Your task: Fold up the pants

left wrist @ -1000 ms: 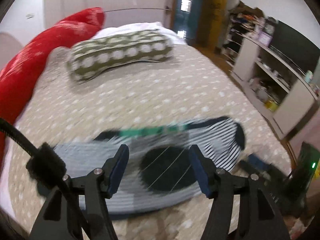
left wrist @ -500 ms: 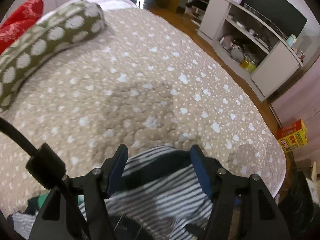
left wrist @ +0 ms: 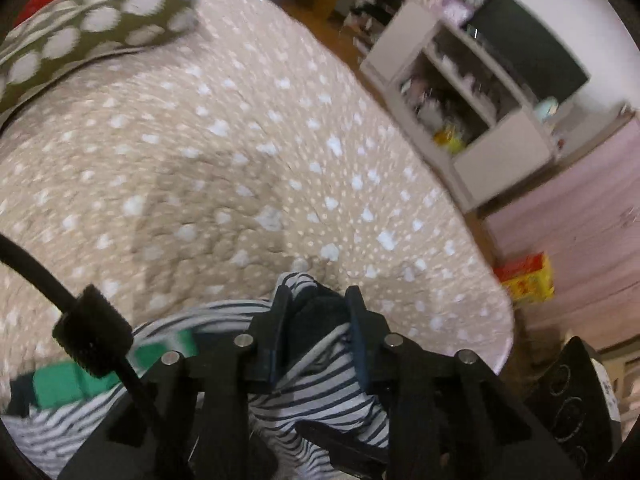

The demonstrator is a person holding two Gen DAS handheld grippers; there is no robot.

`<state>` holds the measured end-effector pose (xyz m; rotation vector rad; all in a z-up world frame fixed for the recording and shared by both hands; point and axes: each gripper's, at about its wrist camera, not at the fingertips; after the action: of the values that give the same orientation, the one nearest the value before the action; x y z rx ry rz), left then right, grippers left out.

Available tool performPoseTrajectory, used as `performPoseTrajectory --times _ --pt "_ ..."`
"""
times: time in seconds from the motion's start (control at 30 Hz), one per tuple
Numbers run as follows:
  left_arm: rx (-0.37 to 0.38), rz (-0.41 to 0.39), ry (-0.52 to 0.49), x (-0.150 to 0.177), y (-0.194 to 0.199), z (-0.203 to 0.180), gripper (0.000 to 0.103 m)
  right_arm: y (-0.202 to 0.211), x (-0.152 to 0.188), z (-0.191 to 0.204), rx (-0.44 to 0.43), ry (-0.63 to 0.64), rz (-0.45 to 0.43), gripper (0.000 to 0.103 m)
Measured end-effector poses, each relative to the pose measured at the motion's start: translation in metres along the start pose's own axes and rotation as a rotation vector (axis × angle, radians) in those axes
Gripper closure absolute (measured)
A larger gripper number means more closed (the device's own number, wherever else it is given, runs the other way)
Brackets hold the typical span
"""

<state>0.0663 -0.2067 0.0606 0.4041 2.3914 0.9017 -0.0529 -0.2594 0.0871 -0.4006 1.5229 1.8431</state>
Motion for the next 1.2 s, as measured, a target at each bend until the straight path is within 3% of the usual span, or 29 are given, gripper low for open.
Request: performPoseTrajectory --times 0.17,0.27,0.37,0.43,0.5,0.6,0.7,0.77,0.87,0.97,1.13,1.17,1.2 --pt "0.012 -0.19 0.079 0.03 0.073 0.025 0.077 0.005 -0.008 0.053 -0.049 0.142 -0.022 0.086" --pt "-0.054 -0.293 0.155 0.058 0.115 0.051 0.072 -0.002 -0.004 0.093 -0.085 0.233 -0.005 0.083" --pt "-0.105 -0.378 0.241 0.091 0.152 0.076 0.062 -0.018 0.006 0.126 -0.135 0.298 0.038 0.061" --pt "-0.162 -0.434 0.285 0.114 0.177 0.089 0.056 -0.026 0.015 0.146 -0.169 0.346 0.081 0.059" --pt "-0.199 -0.475 0.315 0.135 0.195 0.096 0.055 -0.023 0.023 0.159 -0.205 0.393 0.099 0.059" --pt "-0.221 -0.52 0.357 0.163 0.217 0.103 0.054 0.0 0.024 0.159 -0.249 0.413 0.071 0.059" --pt "-0.246 -0.558 0.366 0.186 0.227 0.101 0.054 0.018 0.01 0.14 -0.206 0.375 0.027 0.059" --pt "-0.248 -0.576 0.376 0.196 0.227 0.101 0.053 0.021 0.001 0.122 -0.112 0.347 0.002 0.059" --pt "-0.221 -0.597 0.405 0.21 0.225 0.103 0.053 0.005 -0.012 0.092 -0.033 0.249 0.037 0.058" --pt "-0.22 -0.597 0.406 0.22 0.225 0.098 0.053 -0.024 -0.018 0.068 -0.018 0.139 0.107 0.039" --pt "-0.267 -0.597 0.381 0.229 0.23 0.085 0.053 -0.074 -0.012 0.056 -0.1 -0.018 0.246 0.039" --pt "-0.27 -0.599 0.385 0.231 0.231 0.085 0.053 -0.081 -0.01 0.052 -0.123 -0.057 0.276 0.046" --pt "-0.277 -0.601 0.39 0.233 0.232 0.084 0.053 -0.077 -0.008 0.048 -0.142 -0.089 0.287 0.071"
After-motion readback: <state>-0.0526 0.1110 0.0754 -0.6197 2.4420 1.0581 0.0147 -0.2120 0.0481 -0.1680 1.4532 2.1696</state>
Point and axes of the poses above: each gripper's, at about its wrist camera, not at the fingertips, and y roughly against the way its jaws point, z to its left, x to its underside, and after that the axes turned 15 degrees about x, right-handed
